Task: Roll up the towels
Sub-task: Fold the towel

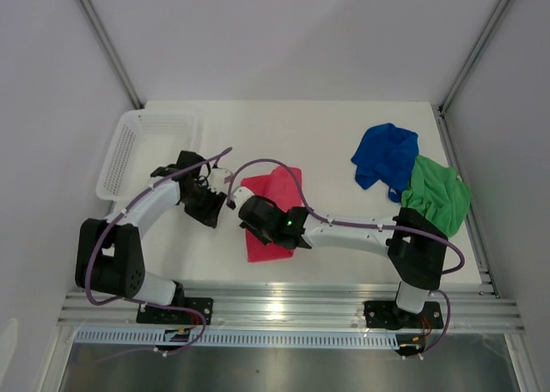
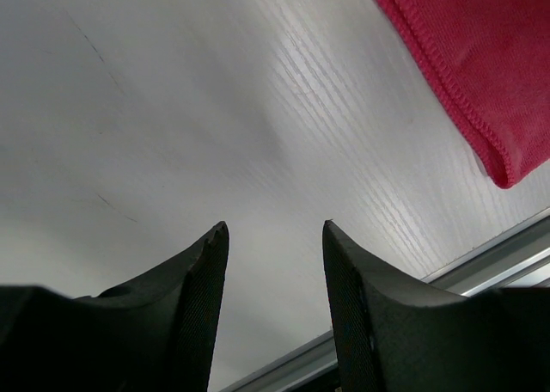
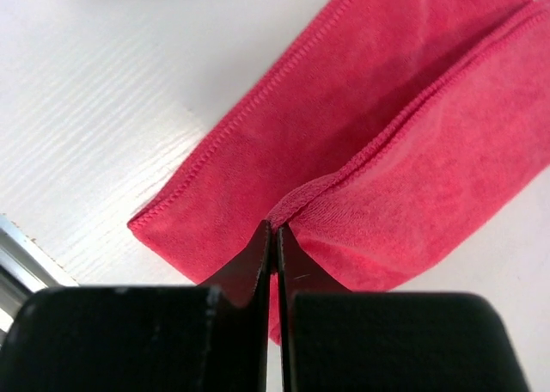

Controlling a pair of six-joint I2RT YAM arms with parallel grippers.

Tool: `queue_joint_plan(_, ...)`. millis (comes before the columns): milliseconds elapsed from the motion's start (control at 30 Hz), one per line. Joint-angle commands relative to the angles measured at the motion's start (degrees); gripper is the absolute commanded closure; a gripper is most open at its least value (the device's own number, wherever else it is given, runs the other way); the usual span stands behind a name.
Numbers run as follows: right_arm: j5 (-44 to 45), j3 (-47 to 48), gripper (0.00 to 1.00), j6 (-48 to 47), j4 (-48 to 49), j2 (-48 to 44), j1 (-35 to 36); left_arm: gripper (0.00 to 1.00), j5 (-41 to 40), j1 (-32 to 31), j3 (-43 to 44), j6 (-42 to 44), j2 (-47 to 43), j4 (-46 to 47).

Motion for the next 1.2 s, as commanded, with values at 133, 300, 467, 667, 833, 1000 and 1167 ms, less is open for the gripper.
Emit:
queue_joint_plan(133,-0.9,-0.6,1.0,-1.8,5.5,-1.2,1.6,0.49,4.9,0.8,6.2,-0.8,1.2,-0.2)
queue_joint_plan(300,-1.7,-13.9,1.0,1.3,14.2,-7.8,1.6,0.5,12.9,0.2,19.1,-5.6,7.4,-0.5)
queue_joint_plan(467,-6.7,-21.8,1.0,5.6,20.2,-10.3,1.7,0.53,14.5,-4.6,37.1,-13.8,20.1,-2.2)
queue_joint_plan(667,-7.8,-24.3,1.0,7.8,19.3,-10.6,3.3,0.53,12.8,-10.5,36.1,-17.0,27.2,1.0)
queue_joint_plan(833,-7.4,-24.4,1.0,8.6,18.0,-12.2,3.6,0.52,10.0,-13.1,39.4,-20.3,31.9,1.1)
queue_joint_plan(1000,-7.5,-24.5,1.0,9.7,17.3,-13.0,3.8,0.51,10.6,-13.2,37.3,-23.3,32.9,0.9)
queue_joint_plan(1167,-7.5,-24.3,1.0,9.4,17.1,-12.9,4.0,0.48,6.8,-13.0,34.2,-26.1,32.4,4.1)
